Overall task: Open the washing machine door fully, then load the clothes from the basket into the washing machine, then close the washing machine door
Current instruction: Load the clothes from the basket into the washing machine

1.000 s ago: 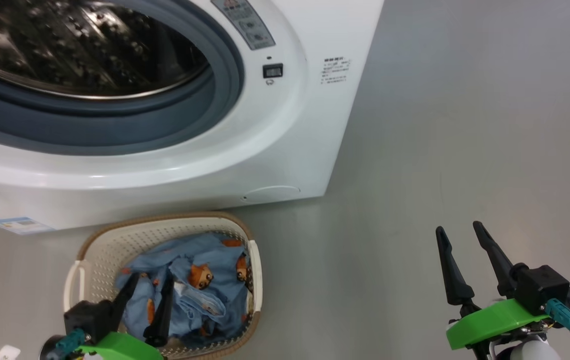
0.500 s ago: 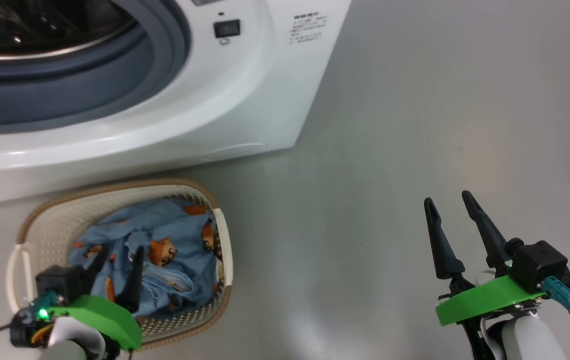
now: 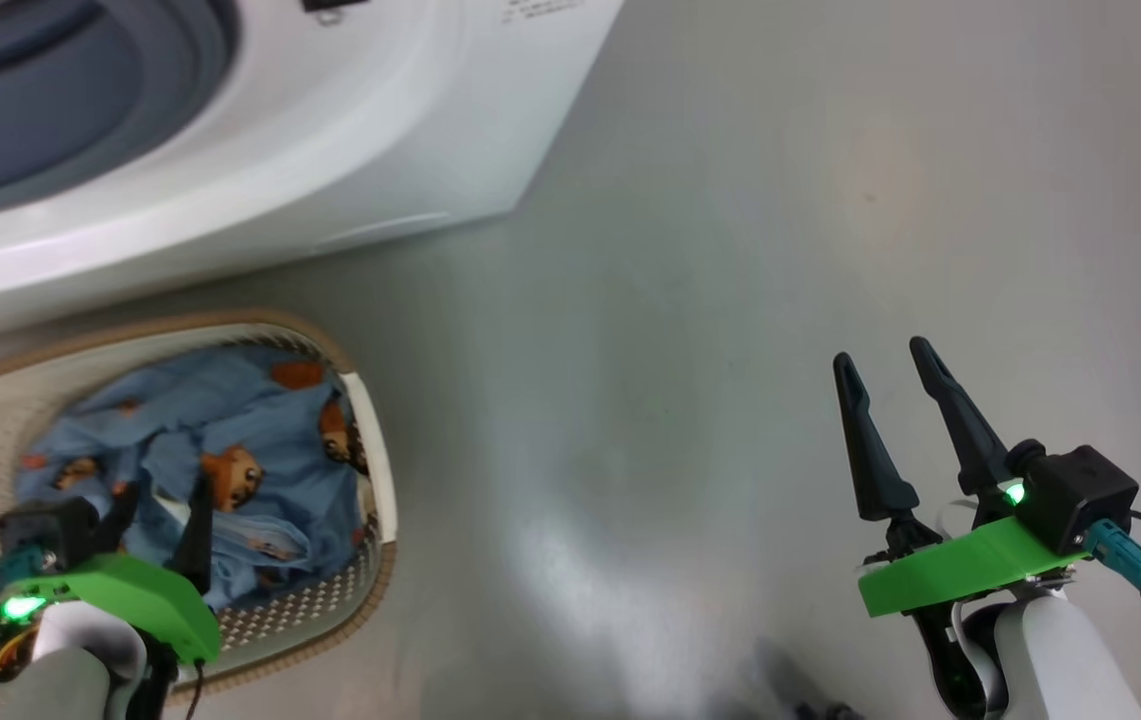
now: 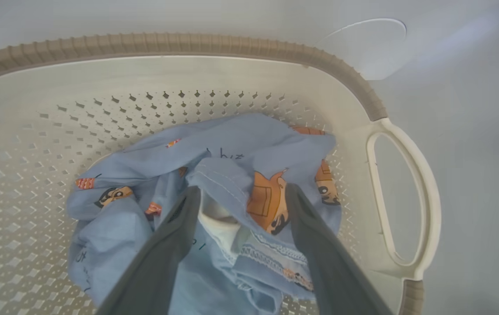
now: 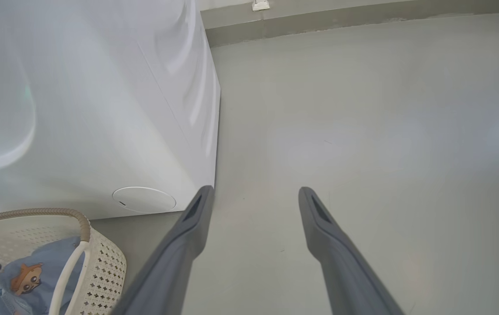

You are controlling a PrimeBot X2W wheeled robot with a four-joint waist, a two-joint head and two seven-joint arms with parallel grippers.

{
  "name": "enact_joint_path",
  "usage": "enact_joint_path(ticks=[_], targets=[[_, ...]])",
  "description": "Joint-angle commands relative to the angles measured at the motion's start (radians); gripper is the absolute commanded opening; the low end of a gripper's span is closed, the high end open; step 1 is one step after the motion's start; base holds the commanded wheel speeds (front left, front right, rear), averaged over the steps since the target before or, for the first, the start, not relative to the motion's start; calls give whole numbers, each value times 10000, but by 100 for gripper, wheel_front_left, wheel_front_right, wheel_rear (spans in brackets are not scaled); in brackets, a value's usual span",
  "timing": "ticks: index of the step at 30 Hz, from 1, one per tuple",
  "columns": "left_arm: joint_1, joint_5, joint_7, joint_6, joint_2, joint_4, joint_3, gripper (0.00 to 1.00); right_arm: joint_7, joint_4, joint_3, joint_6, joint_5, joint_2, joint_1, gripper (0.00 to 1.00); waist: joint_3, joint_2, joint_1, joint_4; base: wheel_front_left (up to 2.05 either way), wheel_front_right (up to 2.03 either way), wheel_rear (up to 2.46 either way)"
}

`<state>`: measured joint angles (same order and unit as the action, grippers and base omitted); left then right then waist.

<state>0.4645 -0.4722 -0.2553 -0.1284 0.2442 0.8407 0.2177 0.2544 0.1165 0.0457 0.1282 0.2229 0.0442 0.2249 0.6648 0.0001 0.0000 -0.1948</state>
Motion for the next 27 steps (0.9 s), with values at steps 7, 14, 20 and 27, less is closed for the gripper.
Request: enact_joint_path(ticks=[7,14,20,27], targets=[[542,-145,-65,-23,551,976,-453,100,74,-391,375,25,159,60,-41,100,873,-1,0,-500,0,0,0],[1067,196,-65,178,765,1705,-564,100,74,-413,507,25,259,60,-31,100,1190,-1,0,-681,0,0,0],[1598,126,-63,109,771,2486,-549,100,74,-465,573,25,330,60,-42,100,1369,-1,0,-807,0,0,0],[2162,81,42,20,672,3211,-239,0,74,-393,607,25,336,60,17,100,1296,-1,0,-751,0,0,0]])
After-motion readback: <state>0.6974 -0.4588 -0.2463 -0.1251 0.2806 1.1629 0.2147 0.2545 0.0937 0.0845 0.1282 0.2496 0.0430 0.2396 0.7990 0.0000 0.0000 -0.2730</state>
